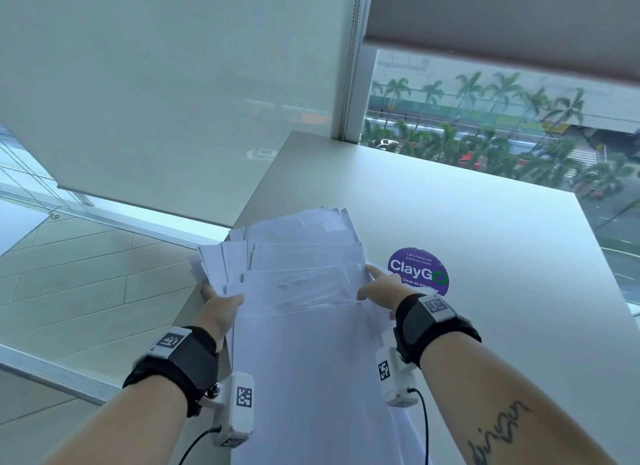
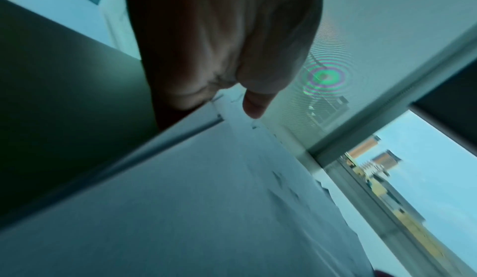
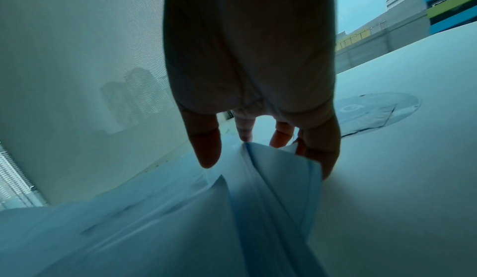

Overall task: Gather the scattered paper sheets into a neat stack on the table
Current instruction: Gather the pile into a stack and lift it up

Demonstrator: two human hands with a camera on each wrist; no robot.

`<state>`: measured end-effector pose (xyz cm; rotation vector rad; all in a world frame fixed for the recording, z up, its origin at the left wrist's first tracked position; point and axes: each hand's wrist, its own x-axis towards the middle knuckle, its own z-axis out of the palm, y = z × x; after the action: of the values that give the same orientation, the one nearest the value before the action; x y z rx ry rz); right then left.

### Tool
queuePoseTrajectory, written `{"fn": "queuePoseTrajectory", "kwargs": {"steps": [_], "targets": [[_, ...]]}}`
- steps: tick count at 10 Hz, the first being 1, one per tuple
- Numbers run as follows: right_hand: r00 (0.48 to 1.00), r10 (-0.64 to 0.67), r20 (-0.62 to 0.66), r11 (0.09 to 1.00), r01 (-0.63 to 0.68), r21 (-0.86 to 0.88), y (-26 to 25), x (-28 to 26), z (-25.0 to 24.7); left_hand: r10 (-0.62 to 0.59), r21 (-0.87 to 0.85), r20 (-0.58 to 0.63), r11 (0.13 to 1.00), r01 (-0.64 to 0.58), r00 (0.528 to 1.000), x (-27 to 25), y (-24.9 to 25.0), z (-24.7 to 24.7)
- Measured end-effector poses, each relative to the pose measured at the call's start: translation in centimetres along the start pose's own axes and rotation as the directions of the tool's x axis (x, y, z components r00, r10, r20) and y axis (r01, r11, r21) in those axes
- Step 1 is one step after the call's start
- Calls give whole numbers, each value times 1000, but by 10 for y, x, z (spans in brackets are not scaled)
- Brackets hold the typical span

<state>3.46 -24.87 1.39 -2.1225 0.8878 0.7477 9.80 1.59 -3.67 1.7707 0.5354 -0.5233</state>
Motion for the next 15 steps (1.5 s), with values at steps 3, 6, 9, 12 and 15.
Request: {"fn": "queuePoseTrajectory", "kwargs": {"steps": [3, 6, 9, 12, 15], "targets": [[993, -1, -115, 988, 19, 154, 18, 10, -1, -74, -8, -162, 997, 74, 984, 5, -22, -7], [996, -14, 90, 996, 6, 85, 34, 0, 4, -46, 53, -350, 996, 69, 936, -7, -11, -11], [970, -186, -159, 981, 192, 27, 15, 26, 15, -18, -36, -216, 999, 10, 976, -5, -20, -8], [938, -315, -142, 939, 330, 97, 19, 37, 13, 29, 195, 5, 980, -29, 1000, -7, -16, -20], [944, -314, -104, 933, 326, 148, 29, 39, 0, -31, 266, 140, 964, -8, 990, -17, 4, -23]]}}
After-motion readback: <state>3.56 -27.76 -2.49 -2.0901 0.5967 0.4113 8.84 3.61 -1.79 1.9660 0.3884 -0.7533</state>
